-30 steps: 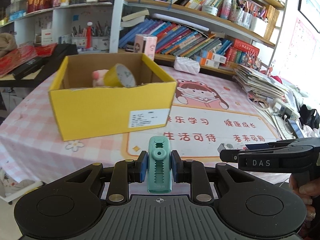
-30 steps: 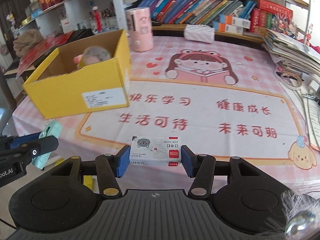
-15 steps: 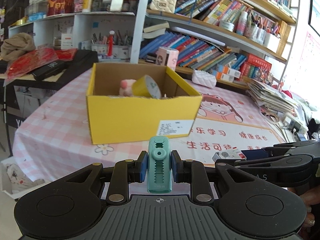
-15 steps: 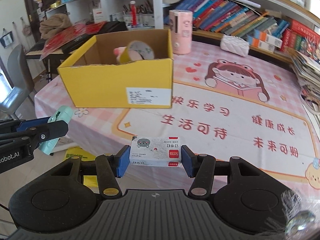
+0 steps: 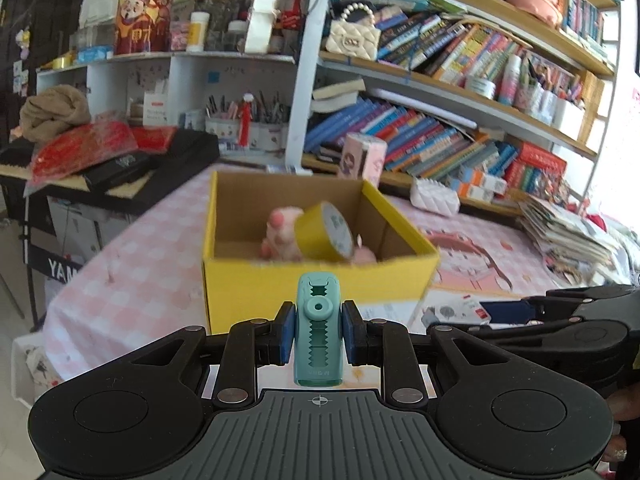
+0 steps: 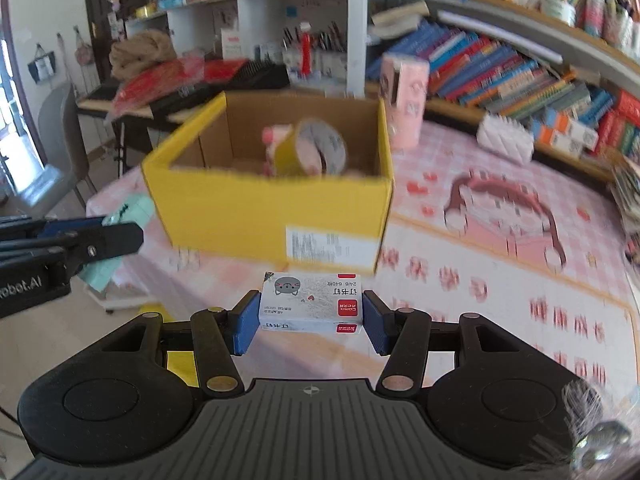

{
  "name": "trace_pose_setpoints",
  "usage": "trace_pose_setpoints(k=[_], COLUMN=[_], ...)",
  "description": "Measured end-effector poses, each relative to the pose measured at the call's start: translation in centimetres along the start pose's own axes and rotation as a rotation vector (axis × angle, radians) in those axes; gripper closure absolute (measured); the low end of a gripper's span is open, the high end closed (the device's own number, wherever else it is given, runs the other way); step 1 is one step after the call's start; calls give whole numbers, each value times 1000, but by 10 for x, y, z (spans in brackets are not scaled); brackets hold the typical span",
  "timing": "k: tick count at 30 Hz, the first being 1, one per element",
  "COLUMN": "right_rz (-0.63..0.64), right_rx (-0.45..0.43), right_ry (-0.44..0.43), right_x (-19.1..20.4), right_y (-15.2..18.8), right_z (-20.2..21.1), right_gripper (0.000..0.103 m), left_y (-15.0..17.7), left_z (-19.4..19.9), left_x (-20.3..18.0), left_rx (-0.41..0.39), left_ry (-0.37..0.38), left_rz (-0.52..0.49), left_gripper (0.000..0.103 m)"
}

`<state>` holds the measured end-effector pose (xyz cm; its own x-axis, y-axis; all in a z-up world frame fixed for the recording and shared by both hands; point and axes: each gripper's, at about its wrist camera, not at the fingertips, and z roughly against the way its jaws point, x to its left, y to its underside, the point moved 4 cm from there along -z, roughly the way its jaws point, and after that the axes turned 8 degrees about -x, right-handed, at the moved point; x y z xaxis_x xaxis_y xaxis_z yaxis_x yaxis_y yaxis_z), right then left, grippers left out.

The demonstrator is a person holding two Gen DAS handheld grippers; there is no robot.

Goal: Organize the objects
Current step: 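Lift and carry the green toy and white box toward the yellow box with both grippers, then lower the green toy and white box into the box and open both grippers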

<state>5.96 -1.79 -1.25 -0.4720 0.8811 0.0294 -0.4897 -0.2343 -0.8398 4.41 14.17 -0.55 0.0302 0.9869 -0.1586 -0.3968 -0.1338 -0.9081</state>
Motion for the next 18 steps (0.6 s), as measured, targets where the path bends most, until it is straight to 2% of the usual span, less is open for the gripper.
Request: trace_pose_setpoints(k=[8, 12, 18], right_rz=[89, 157, 290], right_rx=[-122, -111, -54], right_ry=[-17, -35, -94], right_x=[-9, -14, -11], right_y=[-67, -85, -87], right_z=[-43, -77, -122], right_gripper=[52, 52, 52], left_y=[-34, -39, -37], left_z=[-50, -79, -118], left_x=[5, 5, 5], left_rx=[-37, -22, 32], left_ry=[-55, -83, -132], left_rz=[-1, 10, 2], left_gripper=[80, 80, 80])
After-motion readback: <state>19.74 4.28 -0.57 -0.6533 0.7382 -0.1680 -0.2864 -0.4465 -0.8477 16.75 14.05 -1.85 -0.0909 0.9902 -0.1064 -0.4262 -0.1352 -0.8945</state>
